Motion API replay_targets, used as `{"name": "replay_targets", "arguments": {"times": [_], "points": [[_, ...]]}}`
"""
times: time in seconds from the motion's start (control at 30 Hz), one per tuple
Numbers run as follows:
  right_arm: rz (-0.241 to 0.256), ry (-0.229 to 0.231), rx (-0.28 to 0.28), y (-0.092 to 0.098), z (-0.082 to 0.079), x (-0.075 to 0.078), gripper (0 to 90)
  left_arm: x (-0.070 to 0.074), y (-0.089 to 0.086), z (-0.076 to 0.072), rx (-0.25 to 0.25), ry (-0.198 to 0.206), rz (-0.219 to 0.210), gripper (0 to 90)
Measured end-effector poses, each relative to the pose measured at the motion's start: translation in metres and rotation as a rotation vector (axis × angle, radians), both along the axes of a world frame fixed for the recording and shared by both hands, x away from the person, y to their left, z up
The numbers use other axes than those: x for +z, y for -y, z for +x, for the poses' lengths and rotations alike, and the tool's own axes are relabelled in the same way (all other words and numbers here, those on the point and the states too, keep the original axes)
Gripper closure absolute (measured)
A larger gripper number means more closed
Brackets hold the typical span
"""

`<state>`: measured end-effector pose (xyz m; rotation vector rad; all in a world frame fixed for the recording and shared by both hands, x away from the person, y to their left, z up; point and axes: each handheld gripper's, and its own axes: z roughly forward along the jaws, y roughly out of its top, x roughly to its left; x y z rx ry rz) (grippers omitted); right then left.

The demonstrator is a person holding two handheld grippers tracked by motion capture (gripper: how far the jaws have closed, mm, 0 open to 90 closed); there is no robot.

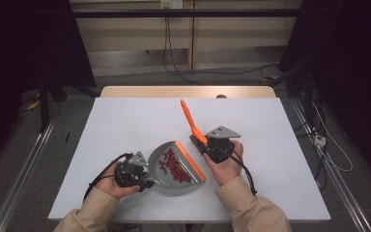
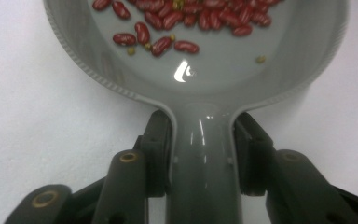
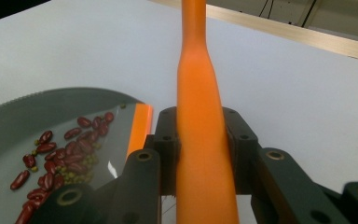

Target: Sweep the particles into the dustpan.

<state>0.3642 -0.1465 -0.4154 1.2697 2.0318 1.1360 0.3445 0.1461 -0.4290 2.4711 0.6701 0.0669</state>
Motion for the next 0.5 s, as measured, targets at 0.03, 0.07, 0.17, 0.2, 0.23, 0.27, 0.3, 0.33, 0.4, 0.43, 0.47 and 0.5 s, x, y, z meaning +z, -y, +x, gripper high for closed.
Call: {"name": "replay_targets", "arguments": {"times": [0.03, 0.07, 0.17, 0.2, 0.23, 0.27, 0.3, 0.33, 0.4, 0.43, 0.47, 0.5], "points": [[0.0, -0.002, -0.002, 0.001, -0.001, 0.0, 71.2, 0.001, -0.001, -0.001, -0.006, 0.018, -0.011, 63.0], [0.0, -0.003, -0.003, 0.003, -0.002, 0.0, 71.2, 0.001, -0.001, -0.002, -0.015, 0.026, -0.007, 63.2], [0.004, 0.0, -0.007, 0.007, -0.003, -0.001, 71.2, -0.001, -0.003, -0.005, -0.003, 0.04, -0.04, 63.4], [0.005, 0.0, -0.01, 0.009, -0.004, -0.001, 71.2, -0.001, -0.004, -0.005, -0.009, 0.05, -0.034, 63.4], [0.007, 0.001, -0.014, 0.011, -0.004, -0.001, 71.2, -0.001, -0.004, -0.007, 0.014, 0.065, -0.035, 63.5], [0.006, 0.0, -0.015, 0.012, -0.005, -0.001, 71.2, -0.001, -0.006, -0.008, 0.009, 0.072, -0.046, 63.5], [0.009, 0.0, -0.018, 0.014, -0.005, 0.0, 71.2, -0.001, -0.007, -0.008, 0.019, 0.08, -0.06, 63.5], [0.011, 0.0, -0.023, 0.016, -0.005, 0.0, 71.2, 0.0, -0.01, -0.007, 0.022, 0.081, -0.069, 63.5], [0.016, 0.001, -0.028, 0.021, -0.005, 0.0, 71.2, 0.0, -0.013, -0.007, 0.04, 0.086, -0.092, 63.5], [0.019, -0.001, -0.032, 0.022, -0.005, 0.0, 71.2, 0.001, -0.014, -0.006, 0.045, 0.084, -0.098, 63.5], [0.016, 0.0, -0.032, 0.024, -0.005, 0.0, 71.2, 0.001, -0.015, -0.006, 0.053, 0.093, -0.101, 63.5], [0.017, 0.0, -0.036, 0.026, -0.006, 0.001, 71.2, 0.001, -0.016, -0.005, 0.06, 0.097, -0.11, 63.5]]}}
